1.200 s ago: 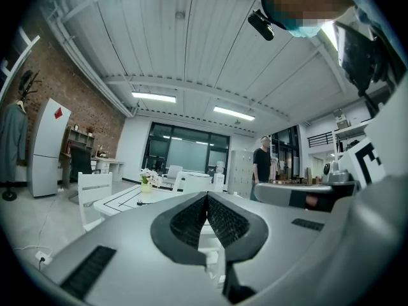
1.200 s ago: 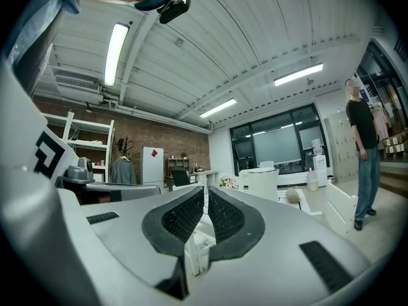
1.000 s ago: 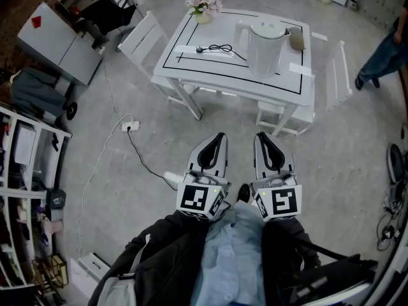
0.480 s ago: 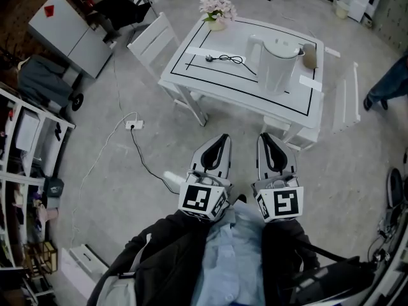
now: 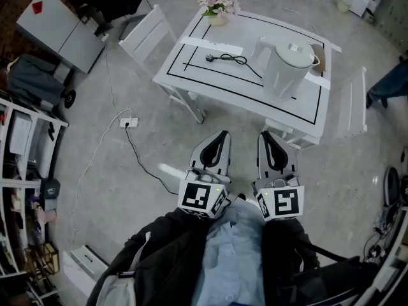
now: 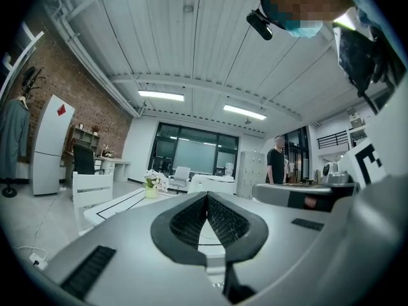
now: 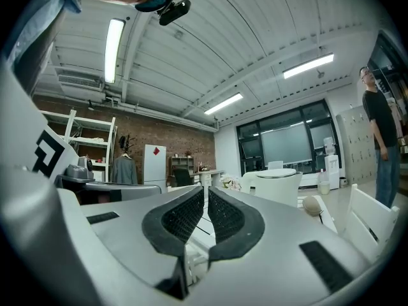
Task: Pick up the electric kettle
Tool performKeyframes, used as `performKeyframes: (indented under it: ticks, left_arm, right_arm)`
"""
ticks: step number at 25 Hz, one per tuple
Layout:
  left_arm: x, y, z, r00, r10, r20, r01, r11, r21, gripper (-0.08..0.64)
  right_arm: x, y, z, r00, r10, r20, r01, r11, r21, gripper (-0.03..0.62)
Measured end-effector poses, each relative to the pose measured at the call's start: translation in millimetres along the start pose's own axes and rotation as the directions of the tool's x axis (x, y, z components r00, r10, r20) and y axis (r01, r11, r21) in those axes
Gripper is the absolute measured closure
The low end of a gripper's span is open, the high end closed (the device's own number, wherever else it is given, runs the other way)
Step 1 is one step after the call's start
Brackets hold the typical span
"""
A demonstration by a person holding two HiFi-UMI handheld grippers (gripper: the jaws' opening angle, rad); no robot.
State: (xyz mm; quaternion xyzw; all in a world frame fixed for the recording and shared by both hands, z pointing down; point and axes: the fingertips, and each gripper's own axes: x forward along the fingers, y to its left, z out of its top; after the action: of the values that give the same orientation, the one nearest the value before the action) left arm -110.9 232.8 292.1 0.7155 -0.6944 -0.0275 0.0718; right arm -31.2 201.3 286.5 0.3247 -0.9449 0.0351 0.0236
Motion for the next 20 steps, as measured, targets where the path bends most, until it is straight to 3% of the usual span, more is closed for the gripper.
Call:
performKeyframes:
  ticks: [10,20]
  left_arm:
    - [62.0,46.6,-2.3,0.996,-0.08,-0.024,0.079,0.997,-0.025,0.555]
    - [117.9,83.5,21.9,0.985,-0.171,0.005,0.171,0.985,-0.01,0.555]
  right_arm:
    - [68.3,-17.2,-6.6,0.996,-0.079,-0.031,0.079,0.997,0.002,0.574]
    - [126.5,-36.6,13.9,0.986,-0.168,0.007,0.168,0.986,-0.017,0.574]
